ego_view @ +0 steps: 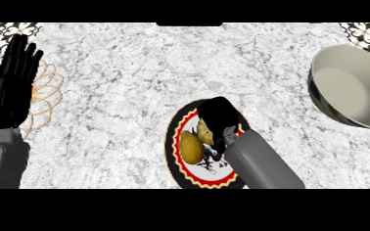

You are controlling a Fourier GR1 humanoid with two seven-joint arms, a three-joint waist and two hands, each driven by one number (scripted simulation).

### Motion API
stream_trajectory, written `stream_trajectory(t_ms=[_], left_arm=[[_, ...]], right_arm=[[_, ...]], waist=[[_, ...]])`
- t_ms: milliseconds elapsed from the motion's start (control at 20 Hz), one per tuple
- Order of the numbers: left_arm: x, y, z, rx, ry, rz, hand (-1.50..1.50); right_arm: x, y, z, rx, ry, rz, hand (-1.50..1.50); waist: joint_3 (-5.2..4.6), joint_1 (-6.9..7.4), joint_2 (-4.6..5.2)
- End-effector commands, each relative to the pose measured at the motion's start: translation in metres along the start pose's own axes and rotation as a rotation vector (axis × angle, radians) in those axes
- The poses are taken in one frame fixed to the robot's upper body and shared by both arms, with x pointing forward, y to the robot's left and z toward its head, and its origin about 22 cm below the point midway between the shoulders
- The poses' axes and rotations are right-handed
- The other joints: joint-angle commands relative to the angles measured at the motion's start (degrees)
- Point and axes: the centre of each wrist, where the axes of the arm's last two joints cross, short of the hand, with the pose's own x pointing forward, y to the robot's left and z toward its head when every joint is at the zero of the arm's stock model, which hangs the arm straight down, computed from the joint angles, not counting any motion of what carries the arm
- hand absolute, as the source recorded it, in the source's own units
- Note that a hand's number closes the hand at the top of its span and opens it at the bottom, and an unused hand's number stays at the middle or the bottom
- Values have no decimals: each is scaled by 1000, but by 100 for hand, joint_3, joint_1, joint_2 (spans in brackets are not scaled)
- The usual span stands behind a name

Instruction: Pick the squash from the plate and place it in the bowl

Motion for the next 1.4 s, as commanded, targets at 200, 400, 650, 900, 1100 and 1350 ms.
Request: stream_trajectory(t_ms=[200, 400, 650, 900, 1100, 1350], left_arm=[[-11, 21, 13, 91, 34, -20, 0], [-13, 38, 20, 159, 53, -31, 0], [-7, 45, 22, 176, 25, -38, 0], [-10, 40, 28, 147, 21, -24, 0], [-7, 28, 24, 113, 11, -13, 0], [-6, 22, 22, 50, 13, -15, 0]], right_arm=[[-171, 21, 56, -83, 274, -82, 150], [-273, 22, 108, -121, 511, -185, 150], [-370, 9, 205, -260, 609, -243, 150], [-428, 2, 303, -440, 659, -272, 150], [-450, 9, 356, -576, 533, -358, 150], [-466, -2, 425, -753, 434, -358, 150]], waist=[[23, -647, -75], [77, -1158, -94], [78, -1022, -85], [70, -778, -57], [61, -595, -47], [41, -296, -16]])
